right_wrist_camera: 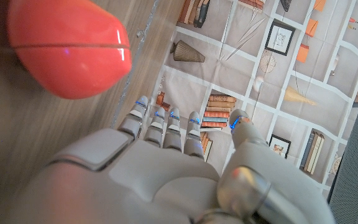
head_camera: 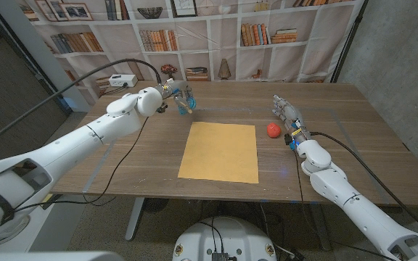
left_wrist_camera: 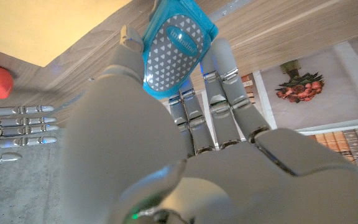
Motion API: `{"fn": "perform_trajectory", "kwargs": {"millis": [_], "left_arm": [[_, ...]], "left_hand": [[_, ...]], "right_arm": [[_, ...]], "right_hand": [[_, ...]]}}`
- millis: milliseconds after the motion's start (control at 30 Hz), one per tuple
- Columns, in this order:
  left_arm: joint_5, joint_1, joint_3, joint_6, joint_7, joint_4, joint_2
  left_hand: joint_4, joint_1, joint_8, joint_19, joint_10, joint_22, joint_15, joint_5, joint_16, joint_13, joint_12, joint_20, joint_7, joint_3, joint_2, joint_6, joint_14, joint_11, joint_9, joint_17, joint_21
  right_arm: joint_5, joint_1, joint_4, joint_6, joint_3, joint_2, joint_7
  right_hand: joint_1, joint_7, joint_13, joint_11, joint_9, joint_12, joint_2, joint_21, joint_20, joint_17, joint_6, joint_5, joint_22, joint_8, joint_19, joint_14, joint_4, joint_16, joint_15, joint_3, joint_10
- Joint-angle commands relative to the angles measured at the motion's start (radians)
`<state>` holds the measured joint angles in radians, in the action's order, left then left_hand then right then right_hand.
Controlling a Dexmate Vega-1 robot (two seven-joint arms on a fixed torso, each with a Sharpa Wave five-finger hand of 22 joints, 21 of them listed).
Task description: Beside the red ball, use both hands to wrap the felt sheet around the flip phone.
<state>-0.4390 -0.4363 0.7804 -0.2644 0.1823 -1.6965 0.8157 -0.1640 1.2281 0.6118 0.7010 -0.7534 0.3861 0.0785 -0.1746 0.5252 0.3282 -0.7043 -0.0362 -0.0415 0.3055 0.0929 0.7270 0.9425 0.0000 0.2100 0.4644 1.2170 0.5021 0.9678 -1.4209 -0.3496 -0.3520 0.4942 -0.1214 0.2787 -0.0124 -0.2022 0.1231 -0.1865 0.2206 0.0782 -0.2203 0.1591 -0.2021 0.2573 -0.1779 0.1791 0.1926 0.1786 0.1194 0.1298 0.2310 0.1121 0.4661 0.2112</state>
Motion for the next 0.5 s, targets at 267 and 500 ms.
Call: {"fn": "perform_trajectory", "kwargs": {"millis": [267, 500], "left_arm": [[-0.019, 0.034, 0.014, 0.133, 0.144, -0.034, -0.014], [0.002, 0.040, 0.017, 0.161, 0.199, -0.033, -0.027]], "left_hand": [[0.010, 0.178, 0.091, -0.047, -0.097, -0.013, -0.311, -0.011, -0.005, 0.251, 0.001, -0.077, 0.011, 0.008, -0.190, 0.216, 0.256, -0.084, -0.001, 0.152, 0.024], [0.009, 0.180, 0.087, -0.049, -0.096, -0.021, -0.311, -0.011, -0.008, 0.253, 0.007, -0.076, 0.009, 0.009, -0.189, 0.213, 0.256, -0.085, -0.002, 0.161, 0.034]], "right_arm": [[-0.034, 0.091, -0.115, 0.015, 0.021, 0.019, -0.077], [-0.052, 0.104, -0.139, 0.018, 0.022, 0.021, -0.094]], "right_hand": [[-0.009, 0.001, -0.003, -0.002, -0.002, -0.003, 0.001, 0.003, 0.001, -0.004, 0.007, -0.003, 0.004, 0.002, 0.011, 0.005, 0.003, -0.005, -0.002, -0.007, 0.009], [-0.010, 0.001, -0.003, 0.000, -0.002, -0.004, 0.001, 0.003, -0.013, -0.004, 0.007, -0.004, 0.004, 0.002, 0.013, 0.005, 0.004, -0.006, -0.003, -0.008, 0.010]]}}
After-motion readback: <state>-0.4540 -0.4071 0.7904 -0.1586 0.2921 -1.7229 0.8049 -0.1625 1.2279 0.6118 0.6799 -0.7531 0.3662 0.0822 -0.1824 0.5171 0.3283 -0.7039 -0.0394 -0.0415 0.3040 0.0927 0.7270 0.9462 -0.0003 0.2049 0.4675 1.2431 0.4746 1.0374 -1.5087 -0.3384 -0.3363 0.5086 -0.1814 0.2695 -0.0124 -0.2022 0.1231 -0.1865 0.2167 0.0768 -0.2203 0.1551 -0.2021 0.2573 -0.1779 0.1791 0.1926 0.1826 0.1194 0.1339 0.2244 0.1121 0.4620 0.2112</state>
